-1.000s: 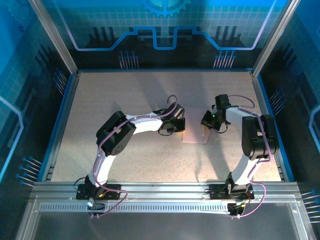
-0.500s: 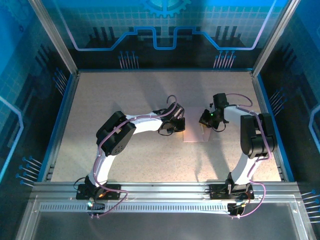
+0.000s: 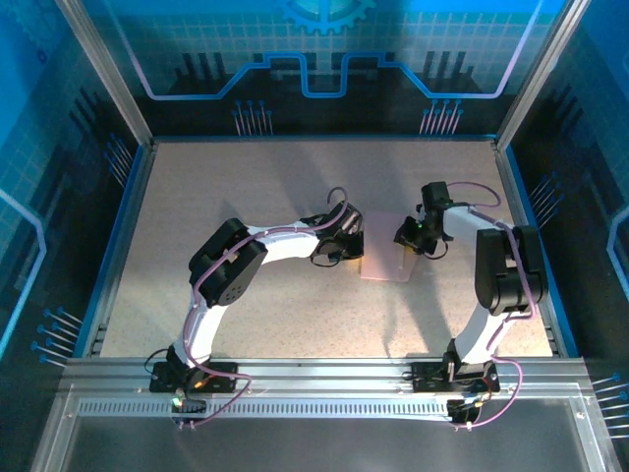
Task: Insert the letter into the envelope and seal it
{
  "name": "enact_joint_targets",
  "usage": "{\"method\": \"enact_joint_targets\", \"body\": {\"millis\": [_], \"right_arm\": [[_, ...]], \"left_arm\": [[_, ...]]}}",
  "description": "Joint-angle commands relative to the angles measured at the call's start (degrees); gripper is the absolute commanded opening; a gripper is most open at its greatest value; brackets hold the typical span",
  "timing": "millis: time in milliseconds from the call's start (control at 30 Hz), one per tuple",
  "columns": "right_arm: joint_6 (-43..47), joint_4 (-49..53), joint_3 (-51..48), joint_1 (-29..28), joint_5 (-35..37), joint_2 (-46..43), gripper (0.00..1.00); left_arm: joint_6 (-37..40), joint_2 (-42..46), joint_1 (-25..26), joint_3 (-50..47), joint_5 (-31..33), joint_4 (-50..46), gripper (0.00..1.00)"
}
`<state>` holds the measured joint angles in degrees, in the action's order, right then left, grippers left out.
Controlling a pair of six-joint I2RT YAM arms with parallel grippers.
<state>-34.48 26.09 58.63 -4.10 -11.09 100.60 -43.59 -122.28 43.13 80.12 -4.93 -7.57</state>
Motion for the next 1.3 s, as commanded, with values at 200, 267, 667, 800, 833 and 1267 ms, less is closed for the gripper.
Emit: {"method": "enact_joint_targets", "body": {"millis": [200, 267, 667, 800, 833, 1267], "right_arm": [[0.9, 0.9, 1.2, 0.0, 0.6, 0.3, 0.36], [1.0, 0.8, 1.3, -0.3, 0.4, 1.0, 0.36], [0.7, -1.9, 2.1, -2.9, -1.4, 3.3, 0.36], [0.6, -2.0, 2.5, -4.1, -1.2, 3.6, 0.36], [0.5, -2.1, 2.6, -4.3, -1.3, 3.6, 0.36], [0.2, -1.8, 4.1, -7.2, -0.3, 4.5, 0.36]], "left_arm": [[-0.2, -0.3, 0.4, -1.6, -1.7, -2.8, 0.0], [-0.2, -0.4, 0.4, -1.5, -1.7, -2.8, 0.0], [0.1, -0.8, 0.3, -0.8, -1.8, -3.2, 0.0], [0.4, -1.1, 0.3, -0.5, -1.8, -3.5, 0.0], [0.4, -1.1, 0.3, -0.5, -1.8, -3.5, 0.0], [0.9, -1.1, 0.3, -0.3, -1.6, -4.0, 0.0]]}}
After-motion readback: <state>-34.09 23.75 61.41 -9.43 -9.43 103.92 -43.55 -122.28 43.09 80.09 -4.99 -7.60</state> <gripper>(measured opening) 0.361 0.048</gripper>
